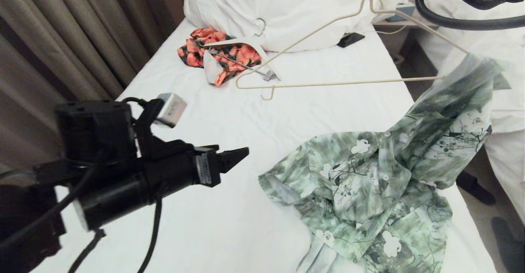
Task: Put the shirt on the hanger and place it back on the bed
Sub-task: Take the clothes hanger out of the clothes
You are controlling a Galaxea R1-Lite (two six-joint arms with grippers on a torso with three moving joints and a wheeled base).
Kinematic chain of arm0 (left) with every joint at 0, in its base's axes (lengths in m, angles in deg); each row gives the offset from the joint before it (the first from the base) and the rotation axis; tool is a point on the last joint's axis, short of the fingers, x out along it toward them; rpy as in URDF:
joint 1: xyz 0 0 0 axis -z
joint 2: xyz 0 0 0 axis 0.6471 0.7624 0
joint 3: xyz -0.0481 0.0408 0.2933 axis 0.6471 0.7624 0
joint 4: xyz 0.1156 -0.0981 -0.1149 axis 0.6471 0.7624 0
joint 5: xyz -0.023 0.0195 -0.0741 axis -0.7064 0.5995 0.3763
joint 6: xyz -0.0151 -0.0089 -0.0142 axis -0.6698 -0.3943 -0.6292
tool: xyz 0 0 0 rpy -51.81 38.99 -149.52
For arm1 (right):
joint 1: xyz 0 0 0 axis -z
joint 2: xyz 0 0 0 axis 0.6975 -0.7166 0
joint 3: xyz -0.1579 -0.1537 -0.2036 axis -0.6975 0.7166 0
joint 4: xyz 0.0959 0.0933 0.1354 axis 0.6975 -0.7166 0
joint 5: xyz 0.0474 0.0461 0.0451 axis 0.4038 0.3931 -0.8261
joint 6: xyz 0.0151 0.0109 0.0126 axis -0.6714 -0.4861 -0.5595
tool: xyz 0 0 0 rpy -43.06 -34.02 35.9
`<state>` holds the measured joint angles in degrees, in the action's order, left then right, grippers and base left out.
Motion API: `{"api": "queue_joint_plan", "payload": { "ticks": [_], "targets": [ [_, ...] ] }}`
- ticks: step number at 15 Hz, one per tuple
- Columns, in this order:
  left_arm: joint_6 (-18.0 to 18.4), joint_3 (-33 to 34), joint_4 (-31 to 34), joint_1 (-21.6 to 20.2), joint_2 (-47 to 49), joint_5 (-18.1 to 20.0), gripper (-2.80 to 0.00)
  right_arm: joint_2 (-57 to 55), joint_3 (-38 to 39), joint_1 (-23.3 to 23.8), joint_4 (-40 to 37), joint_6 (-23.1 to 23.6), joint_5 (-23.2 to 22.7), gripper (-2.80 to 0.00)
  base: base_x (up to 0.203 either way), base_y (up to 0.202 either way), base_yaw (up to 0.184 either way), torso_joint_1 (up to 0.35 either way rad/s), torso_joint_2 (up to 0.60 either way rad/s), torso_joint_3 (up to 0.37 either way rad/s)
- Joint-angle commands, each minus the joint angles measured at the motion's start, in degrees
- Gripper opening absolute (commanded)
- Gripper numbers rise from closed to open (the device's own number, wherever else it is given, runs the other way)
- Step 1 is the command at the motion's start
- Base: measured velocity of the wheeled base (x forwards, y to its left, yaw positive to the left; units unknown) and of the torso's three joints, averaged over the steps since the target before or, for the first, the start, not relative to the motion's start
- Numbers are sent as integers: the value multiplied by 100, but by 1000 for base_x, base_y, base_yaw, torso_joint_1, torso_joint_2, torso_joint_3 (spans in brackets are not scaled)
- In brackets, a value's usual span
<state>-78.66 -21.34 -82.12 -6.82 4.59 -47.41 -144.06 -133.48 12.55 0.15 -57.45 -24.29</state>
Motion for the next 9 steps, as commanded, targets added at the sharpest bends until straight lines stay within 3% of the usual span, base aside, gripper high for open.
{"api": "queue_joint_plan", "payload": {
  "ticks": [1, 5, 6, 9],
  "targets": [
    [-18, 786, -9, -640, -1033, 4, -280, 18, 12, -34, 15, -14, 225, -280, 0, 0, 0, 0, 0, 0],
    [-19, 1682, 135, -2591, -2391, 137, -280, 109, 291, -210, 628, -350, 912, -280, 0, 0, 0, 0, 0, 0],
    [-18, 1761, 319, -2892, -2757, 204, -280, 181, 487, -259, 759, -371, 935, -280, 0, 0, 0, 0, 0, 0],
    [-37, 1811, 1353, -3171, -3755, 329, -280, 578, 1208, -466, 1447, -382, 1115, -280, 0, 0, 0, 0, 0, 0]
  ]
}}
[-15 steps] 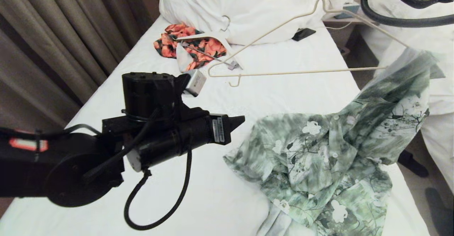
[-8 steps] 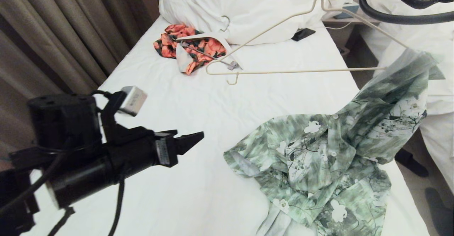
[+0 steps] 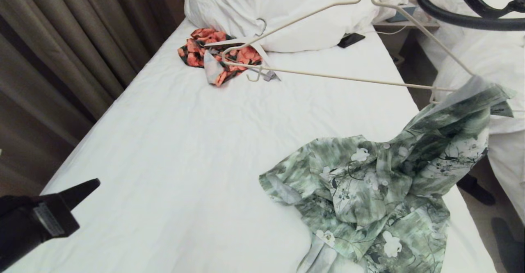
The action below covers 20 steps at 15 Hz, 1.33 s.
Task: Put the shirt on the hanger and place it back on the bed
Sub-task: Take the clothes hanger out of the clothes, then place the hanger on the bed
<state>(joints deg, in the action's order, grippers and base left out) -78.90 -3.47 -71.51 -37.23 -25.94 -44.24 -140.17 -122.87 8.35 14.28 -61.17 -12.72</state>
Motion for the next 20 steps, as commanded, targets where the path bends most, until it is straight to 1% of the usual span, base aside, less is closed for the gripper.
{"api": "queue_joint_plan", "payload": {
  "ticks": [1, 2, 6, 7, 8, 9, 10, 11, 12, 13, 14, 16, 18, 20],
  "targets": [
    [-22, 5, 625, -161, -889, 32, -280, 231, 270, -81, 317, 4, 222, -280, 0, 0, 0, 0, 0, 0],
    [-22, -15, 734, -174, -1011, 32, -280, 247, 374, -126, 597, 34, 484, -280, 0, 0, 0, 0, 0, 0],
    [-37, 22, 763, -177, -1266, 26, -280, 213, 533, -251, 1240, 316, 1174, -280, 0, 0, 0, 0, 0, 0],
    [-26, 66, 798, -167, -1346, 44, -280, 143, 636, -252, 1569, 458, 1221, -280, 0, 0, 0, 0, 0, 0],
    [-13, 53, 924, -146, -1340, 70, -280, -26, 723, -260, 2092, 663, 1250, -280, 0, 0, 0, 0, 0, 0],
    [-10, 13, 1022, -145, -1341, 85, -280, -192, 751, -301, 2451, 940, 1266, -280, 0, 0, 0, 0, 0, 0],
    [-3, -12, 1062, -151, -1368, 79, -280, -355, 758, -382, 2728, 1361, 1273, -280, 0, 0, 0, 0, 0, 0],
    [-2, -14, 1069, -151, -1427, 63, -280, -517, 740, -492, 2982, 1817, 1276, -280, 0, 0, 0, 0, 0, 0],
    [-2, 7, 1070, -151, -1436, 62, -280, -690, 714, -616, 3359, 2390, 1275, -280, 0, 0, 0, 0, 0, 0],
    [-3, 23, 1070, -151, -1429, 70, -280, -847, 666, -822, 3847, 2723, 1302, -280, 0, 0, 0, 0, 0, 0],
    [-1, 36, 1070, -151, -1425, 85, -280, -934, 588, -1039, 4114, 2845, 1457, -280, 0, 0, 0, 0, 0, 0],
    [6, 10, 1062, -142, -1412, 177, -280, -970, 355, -1088, 4202, 2993, 1737, -280, 0, 0, 0, 0, 0, 0],
    [-2, -3, 1062, -149, -1420, 211, -280, -958, 124, -1100, 3785, 3043, 1974, -280, 0, 0, 0, 0, 0, 0],
    [-7, 4, 1055, -151, -1472, 220, -280, -971, 93, -1121, 3352, 3159, 2063, -280, 0, 0, 0, 0, 0, 0]
  ]
}}
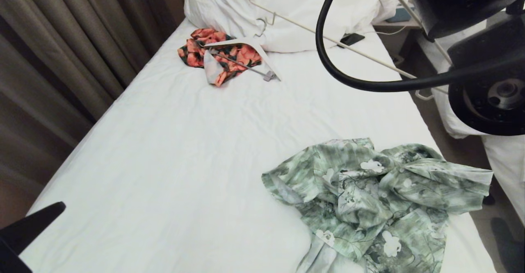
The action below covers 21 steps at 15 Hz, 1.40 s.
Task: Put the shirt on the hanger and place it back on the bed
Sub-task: Place the hanger on the bed
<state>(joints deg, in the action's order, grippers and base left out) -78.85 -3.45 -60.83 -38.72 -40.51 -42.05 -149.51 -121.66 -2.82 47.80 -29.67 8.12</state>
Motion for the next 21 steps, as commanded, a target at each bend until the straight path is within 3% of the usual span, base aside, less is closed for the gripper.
{"api": "queue_joint_plan", "payload": {
  "ticks": [1, 4, 5, 9, 11, 16, 19, 21],
  "targets": [
    [-21, 8, -7, 4, -74, 13, -280, -38, -24, -32, -115, 25, 101, -280, 0, 0, 0, 0, 0, 0],
    [-34, 44, 2, -1, -316, 80, -280, 28, -14, 30, -1014, 26, 238, -280, 0, 0, 0, 0, 0, 0],
    [-41, 57, 2, -1, -350, 81, -280, 129, -18, 118, -1260, 5, 239, 0, 0, 0, 0, 0, 0, 0],
    [-74, 142, 35, 7, -668, 212, -280, 396, -89, 122, -2602, -781, 227, 0, 0, 0, 0, 0, 0, 0],
    [-69, 114, 121, 7, -808, 318, -280, 269, -37, 372, -3239, -1141, 237, 0, 0, 0, 0, 0, 0, 0],
    [-77, 145, 122, 7, -1063, 631, -280, -66, 735, 993, -4763, -2828, 311, 0, 0, 0, 0, 0, 0, 0],
    [-87, 265, 131, 7, -1294, 683, -280, -426, 695, 1213, -5961, -3345, 353, 0, 0, 0, 0, 0, 0, 0],
    [-87, 329, 219, 7, -1449, 687, -280, -570, 627, 1222, -6298, -3441, 348, 0, 0, 0, 0, 0, 0, 0]
  ]
}}
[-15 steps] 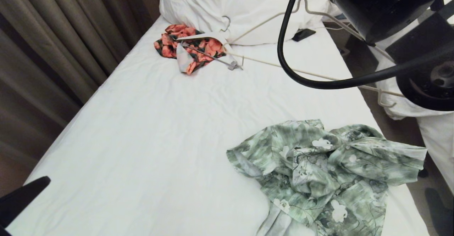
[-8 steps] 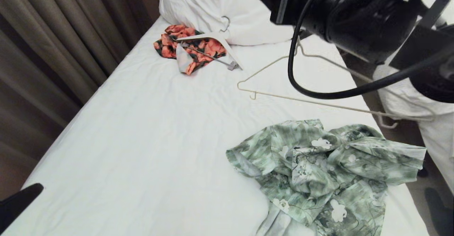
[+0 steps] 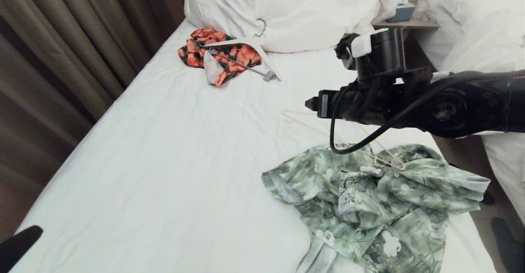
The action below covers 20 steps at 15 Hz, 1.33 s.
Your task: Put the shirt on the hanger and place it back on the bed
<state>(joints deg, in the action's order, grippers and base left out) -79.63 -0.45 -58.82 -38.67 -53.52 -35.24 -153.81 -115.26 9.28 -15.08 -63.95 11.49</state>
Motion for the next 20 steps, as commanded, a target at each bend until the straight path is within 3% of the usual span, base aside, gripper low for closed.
{"api": "queue_joint_plan", "payload": {
  "ticks": [1, 4, 5, 10, 16, 18, 20],
  "targets": [
    [-9, 29, 112, 6, -234, 6, -280, -287, -111, 0, -251, -14, 14, 0, 0, 0, 0, 0, 0, 0],
    [-248, -22, 260, 88, -507, -16, -280, -644, -413, -39, -1079, -67, 113, 0, 0, 0, 0, 0, 0, 0],
    [-281, -33, 259, 108, -545, -38, -280, -636, -405, -47, -1107, -59, 149, -280, 0, 0, 0, 0, 0, 0],
    [-299, -24, 231, 230, -676, -21, -280, -59, -153, 24, -1447, -66, 593, -280, 0, 0, 0, 0, 0, 0],
    [-400, -33, 207, 209, -790, -216, -280, 1966, 1541, 315, -1565, -41, 767, -280, 0, 0, 0, 0, 0, 0],
    [-380, -34, 285, 58, -942, -360, -280, 2758, 2203, 532, -1554, -47, 797, -280, 0, 0, 0, 0, 0, 0],
    [-163, -45, 753, -300, -1253, -334, -280, 3536, 2774, 868, -1543, -58, 804, -280, 0, 0, 0, 0, 0, 0]
  ]
}}
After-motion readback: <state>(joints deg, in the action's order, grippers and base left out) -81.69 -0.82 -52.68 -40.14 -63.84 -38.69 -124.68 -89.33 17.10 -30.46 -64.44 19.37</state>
